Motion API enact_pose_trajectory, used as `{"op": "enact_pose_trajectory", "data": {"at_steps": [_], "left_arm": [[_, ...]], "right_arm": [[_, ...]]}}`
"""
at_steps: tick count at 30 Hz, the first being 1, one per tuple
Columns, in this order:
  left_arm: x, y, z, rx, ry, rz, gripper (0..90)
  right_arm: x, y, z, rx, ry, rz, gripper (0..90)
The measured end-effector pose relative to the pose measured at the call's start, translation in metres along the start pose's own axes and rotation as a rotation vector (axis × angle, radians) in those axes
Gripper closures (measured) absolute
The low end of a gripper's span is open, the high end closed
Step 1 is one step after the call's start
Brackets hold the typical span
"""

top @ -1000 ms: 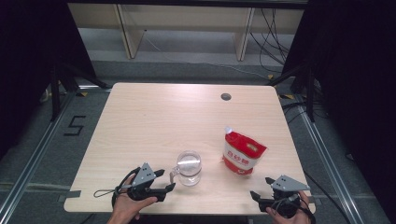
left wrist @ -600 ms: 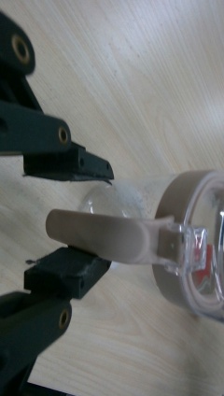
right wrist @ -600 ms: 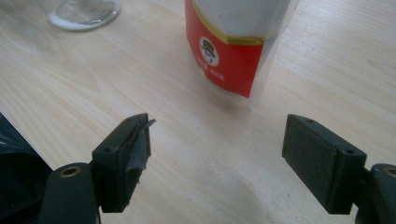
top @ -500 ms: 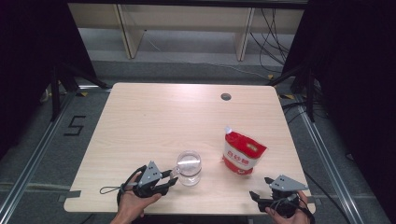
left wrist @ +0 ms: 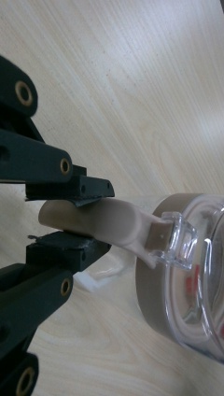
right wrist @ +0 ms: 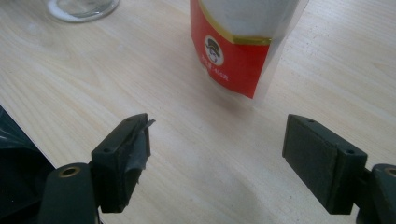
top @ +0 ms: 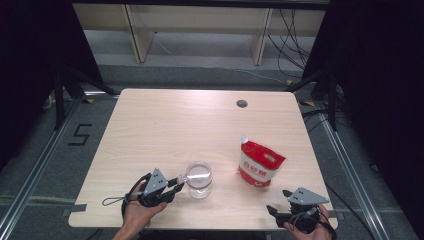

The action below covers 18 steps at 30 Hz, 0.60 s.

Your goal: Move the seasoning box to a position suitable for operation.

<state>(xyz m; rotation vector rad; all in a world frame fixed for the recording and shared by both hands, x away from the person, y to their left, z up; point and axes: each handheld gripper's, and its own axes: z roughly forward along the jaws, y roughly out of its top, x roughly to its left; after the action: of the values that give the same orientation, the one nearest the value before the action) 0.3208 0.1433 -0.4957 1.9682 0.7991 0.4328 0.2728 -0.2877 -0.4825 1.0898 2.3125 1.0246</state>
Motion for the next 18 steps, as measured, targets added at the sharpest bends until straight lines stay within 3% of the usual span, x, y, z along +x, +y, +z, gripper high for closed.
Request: {"op": "enact_pose_trajectory", "data": {"at_steps": [2, 3, 6, 8, 9, 12, 15, 18], "left_arm": [[0.005, 0.000, 0.000, 0.002, 0.018, 0.008, 74.6], [0.008, 0.000, 0.002, -0.014, 0.028, -0.023, 74.7], [0.011, 0.000, 0.002, -0.012, 0.041, -0.033, 75.7], [0.012, 0.001, 0.002, -0.007, 0.053, -0.016, 76.0], [0.014, 0.002, 0.001, 0.007, 0.052, 0.027, 76.4], [0.013, 0.001, 0.002, -0.001, 0.051, -0.001, 76.4], [0.013, 0.001, 0.002, -0.007, 0.048, 0.011, 76.4], [0.011, 0.002, 0.002, -0.008, 0.042, -0.004, 76.3]], "right_arm": [[0.000, 0.000, 0.000, 0.005, 0.000, 0.007, 24.1], [0.000, 0.000, 0.000, 0.009, 0.002, 0.004, 24.1], [0.000, 0.000, 0.000, 0.006, 0.003, 0.003, 24.1], [0.001, 0.000, 0.000, 0.011, 0.010, 0.013, 24.2], [0.000, 0.001, 0.000, 0.004, 0.003, 0.001, 24.2], [0.001, 0.000, 0.001, 0.004, 0.005, 0.002, 24.1], [0.000, 0.000, 0.001, 0.003, 0.005, -0.003, 24.2], [-0.002, -0.001, 0.002, -0.001, 0.010, -0.004, 24.2]]}}
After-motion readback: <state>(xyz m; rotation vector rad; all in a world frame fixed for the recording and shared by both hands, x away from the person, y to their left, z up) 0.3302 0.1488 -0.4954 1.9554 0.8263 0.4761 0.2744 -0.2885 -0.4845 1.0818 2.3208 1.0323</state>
